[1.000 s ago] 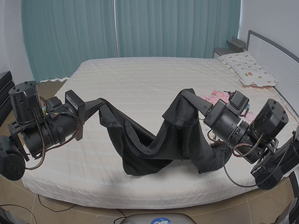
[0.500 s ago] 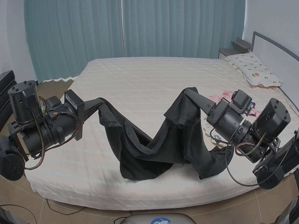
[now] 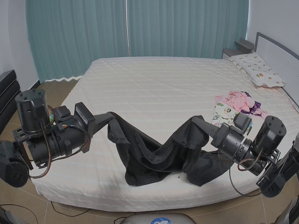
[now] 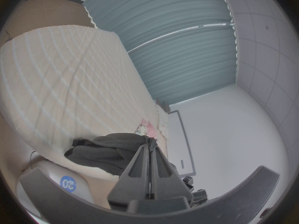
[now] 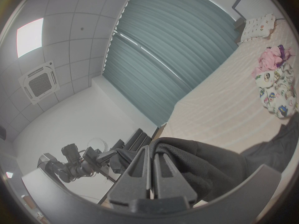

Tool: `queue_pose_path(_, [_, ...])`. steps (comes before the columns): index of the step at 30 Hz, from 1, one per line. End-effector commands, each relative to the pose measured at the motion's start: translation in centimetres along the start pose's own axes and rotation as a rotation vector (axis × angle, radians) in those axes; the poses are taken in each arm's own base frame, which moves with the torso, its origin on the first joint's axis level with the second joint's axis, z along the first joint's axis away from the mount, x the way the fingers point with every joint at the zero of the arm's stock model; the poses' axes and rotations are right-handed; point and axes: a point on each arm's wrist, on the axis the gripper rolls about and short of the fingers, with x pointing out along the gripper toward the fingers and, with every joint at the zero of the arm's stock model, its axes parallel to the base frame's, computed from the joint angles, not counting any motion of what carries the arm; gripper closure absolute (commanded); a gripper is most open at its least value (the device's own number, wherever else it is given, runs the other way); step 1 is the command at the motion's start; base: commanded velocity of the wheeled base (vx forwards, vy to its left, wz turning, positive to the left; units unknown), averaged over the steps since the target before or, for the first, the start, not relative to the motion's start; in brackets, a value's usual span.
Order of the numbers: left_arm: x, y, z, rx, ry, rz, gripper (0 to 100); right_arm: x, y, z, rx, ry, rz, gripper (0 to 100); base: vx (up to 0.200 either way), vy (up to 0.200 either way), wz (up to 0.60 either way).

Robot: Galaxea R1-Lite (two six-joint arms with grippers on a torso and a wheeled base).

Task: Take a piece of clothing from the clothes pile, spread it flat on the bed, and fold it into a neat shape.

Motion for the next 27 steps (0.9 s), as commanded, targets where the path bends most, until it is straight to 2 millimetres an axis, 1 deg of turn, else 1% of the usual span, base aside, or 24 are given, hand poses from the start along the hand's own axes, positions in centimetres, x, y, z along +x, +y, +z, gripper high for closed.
queue_pose_path(1, [-1.4,-1.3,-1.4,0.036,0.079,-0.006,100,-3.6,1.3,0.0,-0.001,0.011,0.021,100,-0.2,0.0,0.0])
queue_pose_path(2, [-1.9,-1.9,-1.9,0.041,0.105,-0.009,100,-4.7,2.0,0.2,-0.001,0.009,0.041,100,-0.2,0.0,0.0])
queue_pose_path(3, [-2.3,-2.1,-2.1,0.044,0.118,-0.01,100,-5.2,2.3,0.3,-0.001,0.006,0.053,100,-0.2,0.0,0.0])
queue_pose_path(4, [-2.3,-2.2,-2.1,0.044,0.122,-0.009,100,-5.3,2.3,0.3,-0.001,0.004,0.054,100,-0.2,0.0,0.0])
queue_pose_path(5, [-3.1,-2.8,-2.7,0.051,0.156,-0.015,100,-6.8,3.5,0.8,-0.005,-0.018,0.104,100,-0.2,0.0,0.0])
queue_pose_path(6, [-3.6,-3.3,-2.9,0.055,0.169,-0.028,100,-7.4,4.3,1.2,-0.007,-0.036,0.135,100,-0.2,0.0,0.0])
queue_pose_path(7, [-3.6,-3.4,-2.9,0.056,0.172,-0.032,100,-7.6,4.5,1.4,-0.007,-0.042,0.146,100,-0.2,0.0,0.0])
queue_pose_path(8, [-4.2,-4.2,-2.7,0.049,0.18,-0.064,100,-8.5,5.6,2.1,-0.012,-0.076,0.201,100,-0.2,0.0,0.0])
queue_pose_path(9, [-4.8,-4.9,-2.4,0.045,0.194,-0.101,100,-8.5,5.6,2.1,-0.012,-0.076,0.201,100,-0.2,0.0,0.0])
queue_pose_path(10, [-5.4,-5.6,-2.1,0.031,0.208,-0.14,100,-9.7,7.6,3.6,-0.019,-0.129,0.295,100,0.0,0.0,0.0])
queue_pose_path(13, [-6.0,-7.1,-0.8,-0.019,0.191,-0.21,100,-10.3,9.8,6.1,-0.023,-0.155,0.378,100,0.0,0.0,0.0])
queue_pose_path(15, [-5.9,-7.4,0.4,-0.031,0.127,-0.21,100,-10.0,10.4,7.8,-0.024,-0.167,0.381,100,0.0,0.0,0.0])
queue_pose_path(16, [-5.3,-7.3,1.4,-0.039,0.077,-0.191,100,-9.3,10.2,9.8,-0.023,-0.207,0.342,100,0.0,0.0,0.0])
queue_pose_path(17, [-5.0,-7.3,1.9,-0.044,0.06,-0.183,100,-9.0,10.2,10.8,-0.025,-0.231,0.33,100,0.0,0.0,0.0])
queue_pose_path(18, [-4.0,-7.2,2.8,-0.054,0.022,-0.159,100,-8.2,10.2,12.9,-0.024,-0.267,0.312,100,0.0,0.0,0.0])
queue_pose_path(19, [-3.8,-7.2,3.1,-0.057,0.008,-0.152,100,-7.6,10.0,13.7,-0.023,-0.278,0.303,100,0.0,0.0,0.0])
queue_pose_path(20, [-2.6,-6.9,3.9,-0.073,-0.027,-0.121,100,-6.0,8.9,15.6,-0.021,-0.288,0.27,100,0.0,0.0,0.0])
queue_pose_path(21, [-1.7,-6.5,4.1,-0.082,-0.03,-0.097,100,-4.8,7.7,16.4,-0.031,-0.291,0.236,100,0.0,0.0,0.0])
queue_pose_path(23, [0.0,-5.6,4.1,-0.091,-0.011,-0.058,100,-2.3,5.0,17.0,-0.052,-0.281,0.167,100,0.0,0.0,0.0])
queue_pose_path(24, [0.2,-5.5,4.1,-0.092,-0.009,-0.054,100,-2.1,4.7,17.0,-0.053,-0.279,0.16,100,0.0,0.0,0.0])
queue_pose_path(25, [2.1,-4.5,4.0,-0.102,0.012,-0.009,100,0.0,2.5,17.1,-0.072,-0.265,0.107,100,0.0,0.0,0.0])
queue_pose_path(26, [2.9,-4.1,4.1,-0.105,0.014,0.005,100,0.7,1.6,17.0,-0.075,-0.257,0.088,100,0.0,0.0,0.0])
queue_pose_path(27, [4.7,-3.4,4.3,-0.112,0.015,0.037,100,2.1,-0.4,16.5,-0.08,-0.236,0.041,100,0.0,0.0,0.0])
